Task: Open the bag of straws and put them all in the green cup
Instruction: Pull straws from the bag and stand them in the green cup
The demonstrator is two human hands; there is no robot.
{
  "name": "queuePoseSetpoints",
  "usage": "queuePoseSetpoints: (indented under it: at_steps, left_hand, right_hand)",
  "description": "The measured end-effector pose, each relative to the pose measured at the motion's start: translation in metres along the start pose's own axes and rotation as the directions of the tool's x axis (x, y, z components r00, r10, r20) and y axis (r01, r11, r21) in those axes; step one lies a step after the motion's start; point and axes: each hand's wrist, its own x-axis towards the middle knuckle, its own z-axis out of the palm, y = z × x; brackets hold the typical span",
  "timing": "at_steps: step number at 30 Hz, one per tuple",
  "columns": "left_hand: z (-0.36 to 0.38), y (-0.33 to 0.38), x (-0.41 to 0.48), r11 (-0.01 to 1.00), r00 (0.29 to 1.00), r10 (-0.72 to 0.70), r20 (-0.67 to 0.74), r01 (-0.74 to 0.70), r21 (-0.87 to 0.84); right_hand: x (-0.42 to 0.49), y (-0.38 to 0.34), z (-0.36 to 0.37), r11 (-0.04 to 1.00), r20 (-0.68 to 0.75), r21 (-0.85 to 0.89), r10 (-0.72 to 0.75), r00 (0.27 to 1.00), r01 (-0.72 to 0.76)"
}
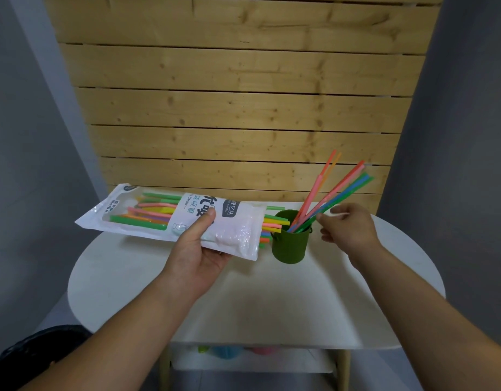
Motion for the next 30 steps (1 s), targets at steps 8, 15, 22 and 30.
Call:
queuePoseSetpoints:
  at_steps: [8, 15, 22, 30]
  left_hand:
    - [0.001, 0.002, -0.002, 1.000, 0.999, 0.007, 0.043, -0.008, 0.023]
    - [0.004, -0.003, -0.006, 0.999, 0.998, 0.014, 0.056, -0.016, 0.045]
    - [0.003, 0.000, -0.003, 1.000, 1.000, 0.014, 0.017, -0.014, 0.010]
    - [0.003, 0.000, -0.003, 0.998, 0.999, 0.002, -0.039, -0.004, -0.057]
  right_hand:
    - [-0.044, -0.025, 0.007, 0.916, 0.430, 0.351, 0.028, 0.902, -0.196]
    - [-0.058, -0.031, 0.015, 0.959, 0.373, 0.282, -0.074, 0.925, -0.037]
    - [-0.059, -0.033, 0.011, 0.962, 0.315, 0.247, -0.195, 0.929, 0.118]
    - [-0.053, -0.030, 0.006, 0.929, 0.291, 0.365, -0.171, 0.941, 0.055]
